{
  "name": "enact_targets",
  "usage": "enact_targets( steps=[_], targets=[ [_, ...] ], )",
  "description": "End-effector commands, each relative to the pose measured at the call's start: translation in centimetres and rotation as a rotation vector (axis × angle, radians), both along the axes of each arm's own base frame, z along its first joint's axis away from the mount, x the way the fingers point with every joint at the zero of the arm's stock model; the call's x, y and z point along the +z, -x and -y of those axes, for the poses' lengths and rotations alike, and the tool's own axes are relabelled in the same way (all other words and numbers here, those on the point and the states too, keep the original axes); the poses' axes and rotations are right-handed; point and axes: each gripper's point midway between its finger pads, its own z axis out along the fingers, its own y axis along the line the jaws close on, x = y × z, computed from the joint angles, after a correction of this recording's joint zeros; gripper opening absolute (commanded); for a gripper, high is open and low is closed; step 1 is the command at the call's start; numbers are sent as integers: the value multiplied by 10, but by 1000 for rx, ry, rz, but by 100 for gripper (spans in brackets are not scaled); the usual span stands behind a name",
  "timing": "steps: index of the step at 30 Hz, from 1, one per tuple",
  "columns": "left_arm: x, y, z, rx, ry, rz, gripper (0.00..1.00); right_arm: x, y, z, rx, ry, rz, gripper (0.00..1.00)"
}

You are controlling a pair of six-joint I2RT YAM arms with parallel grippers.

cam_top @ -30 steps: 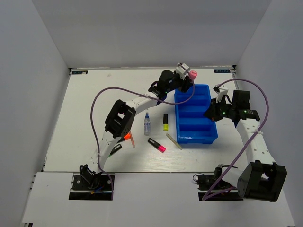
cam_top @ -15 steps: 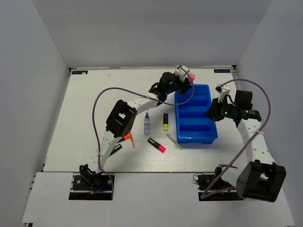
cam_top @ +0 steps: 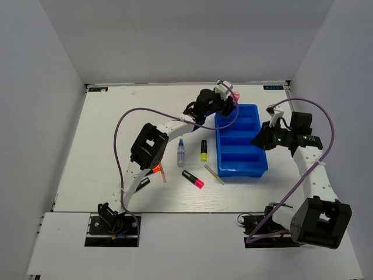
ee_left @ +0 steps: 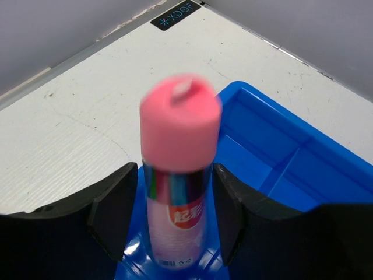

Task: Sort the stationery into containers
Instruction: Place the stationery at the center of the board, then pick up the stationery from the center of the board.

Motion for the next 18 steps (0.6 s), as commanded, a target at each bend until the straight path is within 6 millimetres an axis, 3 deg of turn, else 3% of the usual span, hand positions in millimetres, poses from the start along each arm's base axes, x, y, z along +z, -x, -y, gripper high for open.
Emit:
enact_targets(
  steps=[1,6,7,9,10,12,13,14,15,16,17,18],
  targets=[
    [40,-2,5,3,59,46,65,5,1,-2,19,-15,12,8],
    [47,2,4,-6,71,40,73,6,2,-2,21,-24,10,9],
    [58,5,4,-12,83,48,73,5,2,-2,19,-22,5,9],
    [50,9,5,-23,83,28,73,6,2,-1,18,-24,10,9],
    [65,12,5,-28,98,43,69,6,2,-1,20,-25,8,9],
    [65,20,4,-47,109,33,65,6,2,-1,18,-26,8,11],
    [81,26,4,-53,125,46,55,6,2,-1,21,-29,7,13],
    [82,34,0,-60,121,36,47,6,2,-1,20,-29,6,19],
    [104,40,-4,-67,135,52,37,7,2,-1,24,-30,9,29],
    [97,44,-12,-54,108,12,10,6,3,-1,26,-28,6,62],
    [140,53,-25,-29,139,33,0,7,3,-1,26,-27,8,72],
    [113,61,-40,-9,52,-72,0,8,3,-1,32,-22,15,76]
  ],
)
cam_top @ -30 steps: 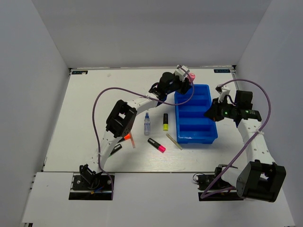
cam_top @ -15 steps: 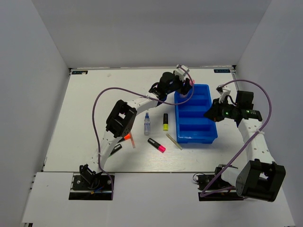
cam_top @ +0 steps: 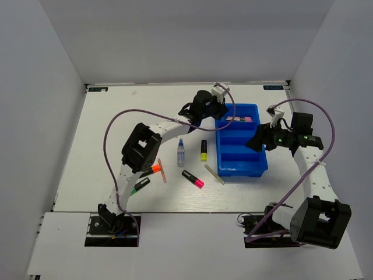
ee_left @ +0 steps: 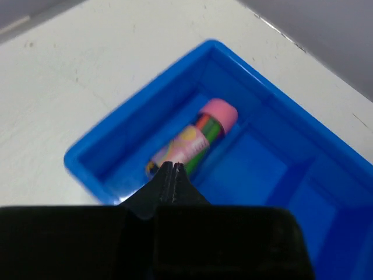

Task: Sort the stationery into containers
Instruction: Pick up the stationery from the center of the board.

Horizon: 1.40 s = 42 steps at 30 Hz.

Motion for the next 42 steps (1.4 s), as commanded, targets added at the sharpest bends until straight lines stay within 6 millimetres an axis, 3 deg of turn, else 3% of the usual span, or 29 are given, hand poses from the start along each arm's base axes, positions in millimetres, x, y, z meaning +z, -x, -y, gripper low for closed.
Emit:
enact_targets(
  steps=[1,2,3,4,5,6,9,10,11,12,13,16,19,28,36,39,42],
  targets=[
    [96,36,-37,16,3,-2,0,8,1,-2,27,-9,20,76],
    [132,44,-59,81,0,19,0,8,2,-2,30,-7,20,75],
    [84,64,-84,109,-167,-114,0,8,2,-1,35,-4,25,68],
    [79,59,-109,220,-245,-115,3,8,2,-1,33,-2,23,61],
    [88,71,-121,252,-286,-120,22,7,2,-2,38,-3,23,49],
    [56,91,-149,289,-438,-224,60,7,2,-2,37,0,23,46],
    [21,117,-191,436,-610,-410,79,5,0,-2,36,-4,7,46],
    [20,117,-198,505,-606,-447,79,4,0,-3,38,-12,-4,46],
    [3,122,-213,572,-679,-488,77,6,1,-4,40,-21,-13,46],
    [0,119,-215,647,-646,-515,70,6,1,-4,43,-22,-14,46],
    [-7,130,-225,678,-691,-565,64,7,1,-4,41,-24,-16,46],
    [-28,136,-218,751,-651,-700,44,8,1,0,17,-9,-11,46],
    [-40,145,-204,728,-580,-789,41,9,0,1,5,-3,-2,46],
    [-60,165,-225,811,-596,-831,51,4,1,0,12,-10,-21,46],
    [-102,184,-227,795,-625,-919,55,7,1,0,14,-5,-9,46],
    [-107,185,-223,780,-618,-914,54,7,1,0,17,-8,-10,47],
    [-112,186,-226,784,-635,-910,43,7,2,-1,21,-9,-12,47]
  ],
)
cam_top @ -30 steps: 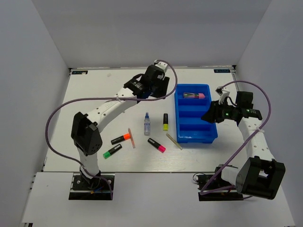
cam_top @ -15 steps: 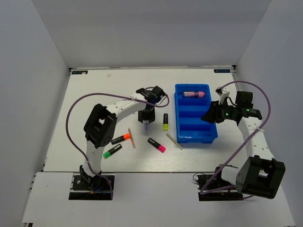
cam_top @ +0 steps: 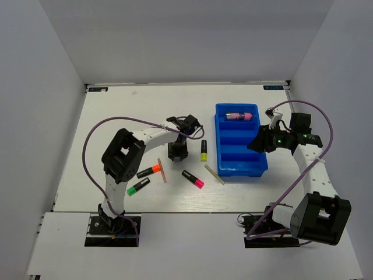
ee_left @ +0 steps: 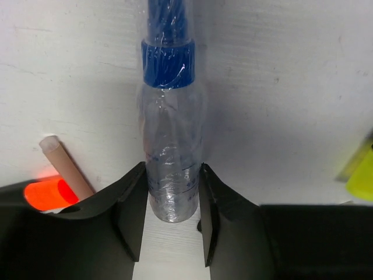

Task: Sort the stationery into containers
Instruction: Pick up the stationery from the center of the board, then place the stationery in the storage box.

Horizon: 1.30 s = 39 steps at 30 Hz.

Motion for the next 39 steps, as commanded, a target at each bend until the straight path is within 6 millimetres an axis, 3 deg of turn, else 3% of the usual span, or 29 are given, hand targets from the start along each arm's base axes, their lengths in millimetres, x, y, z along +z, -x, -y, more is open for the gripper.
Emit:
enact_targets(
  steps=[1,2,5,6,7,9,10,11,12,15,16,20,23,26,27,31,33,34,35,38,39],
  targets=[
    [4,-6,9,0,39,46,37,19,-7,1,8,-2,64,47],
    [2,-6,9,0,39,48,26,19,-6,1,9,-1,65,47],
    [-7,-1,2,-14,18,36,15,20,-6,1,8,-2,67,47],
    [-9,-1,2,-18,19,31,4,21,-5,0,9,-3,69,47],
    [-8,-3,3,-34,24,33,0,19,-5,0,12,0,69,47],
    [1,0,14,-106,58,33,0,22,-4,-1,20,-5,77,57],
    [23,-10,25,-189,91,89,0,21,-3,-2,25,-9,71,61],
    [31,-5,39,-258,114,96,0,22,-2,-2,30,-14,76,67],
    [41,-7,46,-304,125,120,0,22,-2,-3,35,-15,78,68],
    [96,-22,74,-505,143,256,0,22,-2,-3,41,-17,78,68],
    [112,-26,74,-551,140,299,0,22,-2,-4,42,-17,78,68],
    [141,-42,83,-667,142,407,0,22,-1,-4,43,-19,80,66],
    [156,-43,105,-781,231,450,0,21,-1,-4,44,-22,74,66],
    [161,-38,135,-1031,316,494,0,21,-1,-4,47,-24,73,66],
    [163,-25,149,-1155,406,487,0,21,-1,-5,49,-27,72,66],
    [172,-29,178,-1431,455,648,0,24,0,-5,48,-25,82,66],
    [183,-46,189,-1458,436,729,0,24,1,-5,48,-29,83,66],
    [178,-49,193,-1485,480,714,0,25,0,-4,47,-28,92,66],
    [189,-60,201,-1481,482,748,0,26,0,-4,44,-28,94,66],
    [177,-74,212,-1465,523,717,0,27,-1,-2,41,-25,106,66],
    [183,-77,216,-1469,522,738,0,27,-1,-1,39,-23,109,66]
  ],
)
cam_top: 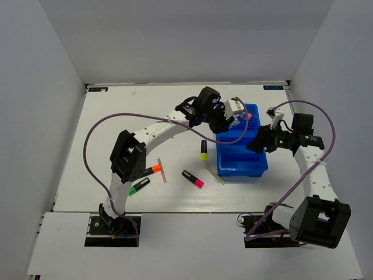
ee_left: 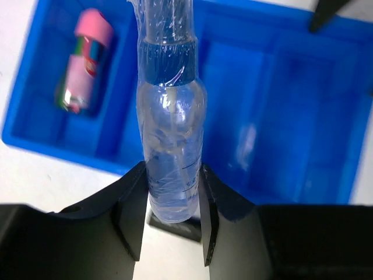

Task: Sort the stationery into containers
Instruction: Place the stationery in the storage box.

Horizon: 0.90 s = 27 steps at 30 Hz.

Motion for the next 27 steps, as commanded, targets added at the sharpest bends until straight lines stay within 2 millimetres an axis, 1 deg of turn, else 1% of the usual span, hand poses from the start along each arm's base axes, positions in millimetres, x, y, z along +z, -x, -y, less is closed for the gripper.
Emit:
enact_targets(
  steps=[1,2,4,5,6,7,9,11,14,15,17,18,19,21,22,23,25,26,27],
  targets=[
    [21,-18,18,-78,86,69,0,20,-4,1,12,-4,79,66],
    [16,-24,22,-71,97,76,0,20,-4,2,7,-4,76,66],
    [16,-35,31,-43,137,107,0,22,-3,1,9,-11,82,66],
    [10,-38,33,-35,136,105,0,22,-3,3,4,-14,82,66],
    [20,-44,37,-28,161,130,0,24,-3,3,5,-15,88,66],
    [5,-45,41,-22,152,95,0,24,-3,2,8,-21,89,66],
    [5,-50,44,-12,166,101,0,25,-3,4,2,-23,90,66],
    [-7,-55,45,6,169,96,0,25,-3,5,-1,-26,92,66],
    [-9,-59,47,29,172,100,3,25,-2,5,-1,-37,88,66],
    [-13,-60,48,33,170,93,11,25,-3,5,2,-37,90,66],
    [-16,-63,47,49,172,94,20,26,-2,5,1,-47,87,66],
    [-16,-65,46,66,167,104,29,26,-2,5,1,-46,88,66],
    [-15,-68,46,75,175,111,55,26,-2,5,2,-48,88,66],
    [-14,-71,46,100,174,119,63,27,-2,5,4,-55,89,68],
    [-10,-72,45,106,182,125,68,27,-1,5,2,-57,82,68],
    [-5,-74,46,115,194,130,71,27,0,5,3,-59,83,68],
    [-1,-76,46,127,199,138,77,27,0,4,4,-67,78,70],
    [2,-78,45,133,201,146,77,26,1,5,3,-69,74,70],
    [8,-79,44,138,212,152,72,27,1,4,5,-72,77,70]
  ],
)
